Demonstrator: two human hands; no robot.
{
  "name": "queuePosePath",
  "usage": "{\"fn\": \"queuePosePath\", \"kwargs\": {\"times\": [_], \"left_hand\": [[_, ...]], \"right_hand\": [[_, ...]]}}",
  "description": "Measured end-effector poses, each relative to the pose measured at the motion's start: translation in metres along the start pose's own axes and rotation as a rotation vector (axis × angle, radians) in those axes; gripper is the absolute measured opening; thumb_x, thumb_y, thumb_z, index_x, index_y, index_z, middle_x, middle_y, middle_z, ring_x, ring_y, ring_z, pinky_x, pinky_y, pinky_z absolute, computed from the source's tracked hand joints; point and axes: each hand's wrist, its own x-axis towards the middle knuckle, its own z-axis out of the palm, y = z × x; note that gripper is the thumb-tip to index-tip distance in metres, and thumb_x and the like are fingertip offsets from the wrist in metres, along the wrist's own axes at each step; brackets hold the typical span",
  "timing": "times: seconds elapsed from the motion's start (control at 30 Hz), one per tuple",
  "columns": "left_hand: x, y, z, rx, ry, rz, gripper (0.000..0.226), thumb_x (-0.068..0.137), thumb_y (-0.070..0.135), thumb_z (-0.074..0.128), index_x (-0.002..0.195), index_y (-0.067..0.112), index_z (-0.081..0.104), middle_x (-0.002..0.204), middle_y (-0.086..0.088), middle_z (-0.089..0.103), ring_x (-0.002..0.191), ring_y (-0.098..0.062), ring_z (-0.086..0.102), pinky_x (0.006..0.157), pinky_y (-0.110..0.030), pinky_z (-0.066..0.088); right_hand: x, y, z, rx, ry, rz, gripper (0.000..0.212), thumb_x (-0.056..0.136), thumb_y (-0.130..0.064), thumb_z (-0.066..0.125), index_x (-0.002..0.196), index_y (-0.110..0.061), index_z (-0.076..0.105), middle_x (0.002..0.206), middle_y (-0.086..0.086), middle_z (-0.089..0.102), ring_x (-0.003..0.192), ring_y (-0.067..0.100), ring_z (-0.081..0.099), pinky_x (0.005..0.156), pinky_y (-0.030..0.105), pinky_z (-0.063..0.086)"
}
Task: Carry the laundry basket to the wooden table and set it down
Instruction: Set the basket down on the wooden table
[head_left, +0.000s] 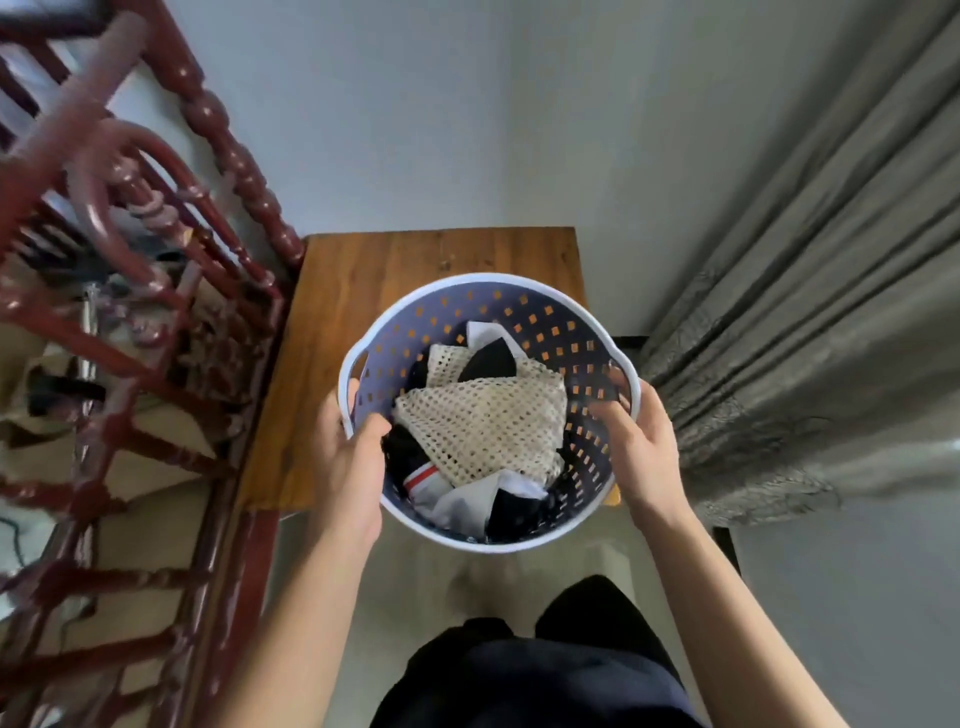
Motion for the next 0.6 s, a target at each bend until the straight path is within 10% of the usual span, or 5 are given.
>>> {"fn": "queuePosePath", "kwargs": {"times": [0.13, 0.27, 0.4, 0.5, 0.6], "left_hand": [[0.046, 0.008, 0.038, -0.055, -0.006, -0.021, 0.047, 0.089, -0.002, 0.052, 0.094, 0.044, 0.061, 0.085, 0.034, 0.070, 0.091, 0.002, 0.065, 0.078, -0.028, 0.050], [0.084, 0.012, 0.069, -0.024, 0.006, -0.095, 0.046, 0.088, -0.002, 0.054, 0.094, 0.042, 0.064, 0.096, 0.017, 0.072, 0.097, -0.015, 0.068, 0.077, -0.032, 0.050], [0.143, 0.021, 0.104, -0.021, 0.065, -0.188, 0.044, 0.088, -0.002, 0.055, 0.108, 0.035, 0.065, 0.111, 0.001, 0.072, 0.105, -0.023, 0.069, 0.087, -0.040, 0.053], [0.163, 0.023, 0.100, -0.026, 0.117, -0.219, 0.040, 0.090, -0.002, 0.054, 0.107, 0.034, 0.062, 0.105, 0.008, 0.068, 0.098, -0.016, 0.066, 0.078, -0.032, 0.051], [0.172, 0.017, 0.100, -0.018, 0.074, -0.195, 0.036, 0.083, 0.005, 0.056, 0.113, 0.021, 0.064, 0.109, -0.005, 0.072, 0.098, -0.027, 0.069, 0.083, -0.041, 0.054]], "right_hand": [[0.042, -0.010, 0.004, 0.001, 0.033, 0.070, 0.034, 0.077, -0.033, 0.063, 0.096, -0.061, 0.067, 0.118, -0.011, 0.076, 0.117, 0.017, 0.072, 0.109, 0.049, 0.053], [0.096, -0.011, 0.011, 0.013, -0.008, 0.099, 0.044, 0.076, -0.032, 0.064, 0.121, -0.034, 0.064, 0.124, -0.003, 0.073, 0.107, 0.004, 0.068, 0.092, 0.035, 0.053], [0.184, -0.015, 0.029, -0.020, -0.099, 0.138, 0.034, 0.084, -0.024, 0.070, 0.109, -0.043, 0.058, 0.116, -0.010, 0.071, 0.093, -0.015, 0.065, 0.077, 0.016, 0.048], [0.203, -0.020, 0.048, -0.087, -0.185, 0.123, 0.040, 0.093, -0.012, 0.072, 0.104, -0.046, 0.054, 0.113, -0.017, 0.065, 0.098, -0.009, 0.060, 0.070, 0.003, 0.045], [0.217, -0.016, 0.054, -0.139, -0.195, 0.112, 0.042, 0.094, -0.014, 0.072, 0.122, -0.038, 0.052, 0.122, -0.006, 0.065, 0.103, 0.011, 0.064, 0.077, 0.019, 0.045]]}}
